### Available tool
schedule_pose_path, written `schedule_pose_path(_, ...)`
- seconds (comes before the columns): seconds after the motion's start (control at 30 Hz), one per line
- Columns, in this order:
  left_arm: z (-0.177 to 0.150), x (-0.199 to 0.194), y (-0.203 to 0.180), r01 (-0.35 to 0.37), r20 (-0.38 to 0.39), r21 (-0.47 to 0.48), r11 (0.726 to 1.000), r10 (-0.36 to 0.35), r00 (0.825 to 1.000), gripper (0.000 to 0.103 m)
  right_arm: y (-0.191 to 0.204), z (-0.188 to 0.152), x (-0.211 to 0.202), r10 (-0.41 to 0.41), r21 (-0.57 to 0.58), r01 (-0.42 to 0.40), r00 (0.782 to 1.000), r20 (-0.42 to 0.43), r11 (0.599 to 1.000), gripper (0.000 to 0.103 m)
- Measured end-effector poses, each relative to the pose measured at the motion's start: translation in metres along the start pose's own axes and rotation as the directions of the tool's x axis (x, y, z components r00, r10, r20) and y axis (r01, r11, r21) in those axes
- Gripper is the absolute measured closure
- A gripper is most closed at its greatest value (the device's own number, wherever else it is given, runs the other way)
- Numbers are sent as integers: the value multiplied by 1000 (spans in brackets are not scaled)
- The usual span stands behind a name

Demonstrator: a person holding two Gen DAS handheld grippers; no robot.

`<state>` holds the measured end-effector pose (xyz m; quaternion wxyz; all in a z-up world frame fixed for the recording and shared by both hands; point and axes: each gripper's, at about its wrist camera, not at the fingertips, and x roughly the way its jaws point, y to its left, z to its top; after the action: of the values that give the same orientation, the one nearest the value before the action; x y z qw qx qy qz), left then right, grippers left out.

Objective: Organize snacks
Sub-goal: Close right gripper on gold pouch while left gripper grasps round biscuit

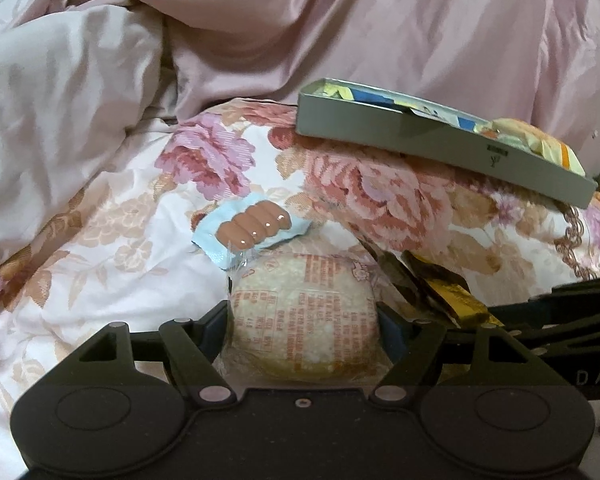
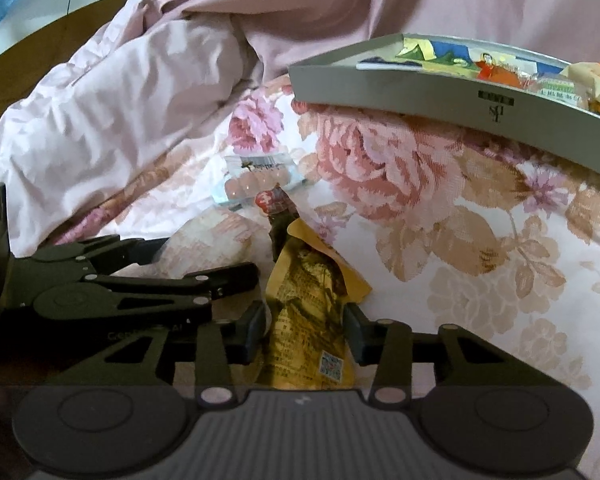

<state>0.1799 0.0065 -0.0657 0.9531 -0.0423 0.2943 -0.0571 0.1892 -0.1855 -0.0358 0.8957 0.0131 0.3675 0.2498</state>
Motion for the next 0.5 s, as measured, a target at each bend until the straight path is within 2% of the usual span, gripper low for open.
schedule_pose_path(0.07, 0, -1, 2, -1, 12, -17, 1000, 1, 1000, 27, 0, 0, 0, -5, 1, 5, 1000, 4, 1000, 62)
schedule_pose_path(0.1, 1, -2, 3, -1, 19, -24, 1000, 1, 1000, 27, 0, 0, 0, -3, 2, 3, 1000, 4, 1000, 73)
schedule_pose_path(0.3, 2, -6, 6, -7, 64, -46, 999, 10, 998, 27, -5, 2, -4, 11, 36, -12, 1000, 28, 999, 76)
schedule_pose_path(0.5, 3, -12, 8, -12, 103, -64, 998, 18, 994, 27, -9, 4, -13, 15, 67, -21, 995, 98, 997, 78)
